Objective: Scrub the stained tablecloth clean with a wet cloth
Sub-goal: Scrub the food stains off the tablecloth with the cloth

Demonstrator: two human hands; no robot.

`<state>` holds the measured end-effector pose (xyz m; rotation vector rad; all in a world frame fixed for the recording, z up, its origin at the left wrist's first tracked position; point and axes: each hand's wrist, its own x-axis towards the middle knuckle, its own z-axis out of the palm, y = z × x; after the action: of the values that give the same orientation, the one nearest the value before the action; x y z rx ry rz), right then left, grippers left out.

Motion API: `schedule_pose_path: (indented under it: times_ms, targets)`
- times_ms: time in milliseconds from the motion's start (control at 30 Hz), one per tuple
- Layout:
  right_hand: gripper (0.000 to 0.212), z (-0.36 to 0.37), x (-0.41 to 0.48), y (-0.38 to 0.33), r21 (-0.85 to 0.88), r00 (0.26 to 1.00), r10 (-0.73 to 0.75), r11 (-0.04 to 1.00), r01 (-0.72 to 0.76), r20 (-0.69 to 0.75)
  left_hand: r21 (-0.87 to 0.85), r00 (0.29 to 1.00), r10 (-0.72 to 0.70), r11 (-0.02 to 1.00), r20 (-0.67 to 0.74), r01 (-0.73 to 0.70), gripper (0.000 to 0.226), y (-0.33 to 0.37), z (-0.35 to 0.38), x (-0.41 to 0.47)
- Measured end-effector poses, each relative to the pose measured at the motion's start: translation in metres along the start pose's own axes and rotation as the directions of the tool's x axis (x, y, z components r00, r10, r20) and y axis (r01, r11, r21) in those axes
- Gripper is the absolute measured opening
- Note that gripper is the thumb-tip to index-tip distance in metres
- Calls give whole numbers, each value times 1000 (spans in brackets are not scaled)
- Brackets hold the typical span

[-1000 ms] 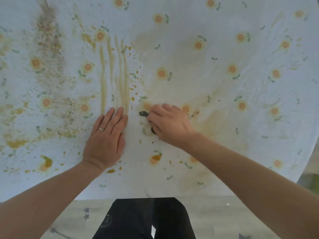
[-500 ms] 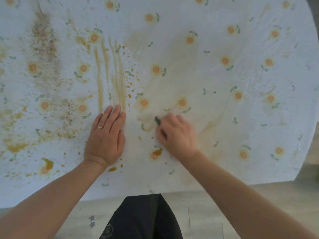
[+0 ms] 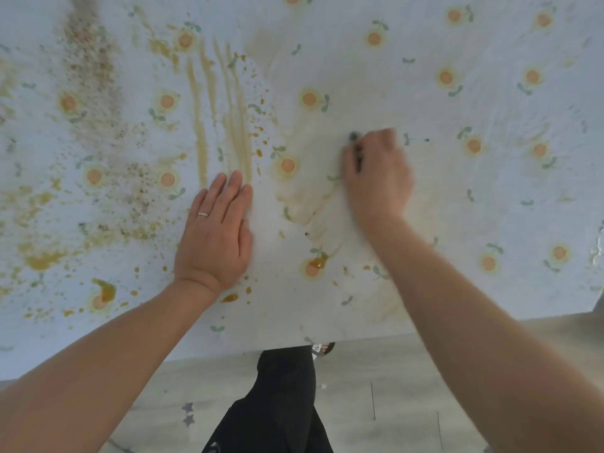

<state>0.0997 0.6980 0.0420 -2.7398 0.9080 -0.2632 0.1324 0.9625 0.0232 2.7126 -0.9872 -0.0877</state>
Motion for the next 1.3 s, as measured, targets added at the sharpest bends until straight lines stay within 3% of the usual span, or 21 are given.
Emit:
schedule_pose_path:
  times_ms: [67,133,200,233,300,400,467,533,600,667,733,800,867,933,1033,1067,1133,1233,1300]
  targets:
    - [26,4,-52,-37,144,969,-213,970,196,122,-8,1000,2,1000,2,-2,55,-1,0,0]
    - [20,2,-92,-54,222,876,-461,877,425,141,-8,1000,11,1000,4,-11,55,-2,0,0]
    - [21,-1,-98,-45,238,797,-580,808,539,168,-1,1000,20,1000,1,-20,54,-2,-1,-1]
    - [21,-3,-87,-35,223,794,-582,809,543,177,-2,1000,21,1000,-6,-21,54,-2,-1,-1]
    - [23,-8,-50,-16,154,866,-476,877,455,153,-11,1000,8,1000,-18,-9,54,1,-2,0]
    - [27,-10,12,8,67,988,-147,987,144,44,-15,1000,-4,1000,-12,3,55,2,-2,0]
    - [27,-5,28,1,56,998,26,998,-23,-52,-11,1000,-4,1000,-8,4,56,0,-2,0]
    - [25,4,14,-22,39,995,70,997,-68,-64,-8,1000,-8,1000,-12,8,56,0,-3,-2]
    - [23,12,-30,-50,93,1000,-16,996,16,-5,-18,1000,-7,1000,-17,7,55,0,-3,-2]
    - [16,11,-86,-69,179,973,-224,961,211,57,-25,1000,5,1000,-3,-5,55,0,-3,-1]
    - [19,5,-128,-66,237,889,-450,876,421,86,-7,1000,21,1000,2,-21,55,-3,-3,-2]
    - [22,-5,-134,-37,225,826,-548,828,514,129,-8,1000,14,1000,4,-14,55,-3,-3,-3]
    - [22,-15,-107,1,126,883,-462,884,450,87,-15,1000,9,1000,2,-9,55,-1,-3,-1]
    - [26,-24,-61,35,5,974,-226,974,226,12,-15,1000,7,1000,-1,-7,55,-1,-2,-1]
    - [33,-25,-16,47,17,994,96,995,-95,-57,-15,1000,-5,1000,1,5,55,0,-3,-2]
    - [33,-21,-18,38,31,995,90,996,-88,-50,-13,1000,-6,1000,2,6,55,0,-3,-2]
    - [29,-10,-49,8,113,994,-105,988,102,16,-9,1000,-4,1000,5,4,55,0,-3,-2]
    - [26,-3,-94,-19,207,879,-467,873,441,98,-9,1000,-5,1000,-7,5,54,1,-2,-1]
    - [28,-4,-81,-10,201,875,-479,866,458,72,-11,1000,-10,1000,-7,10,55,2,-3,-1]
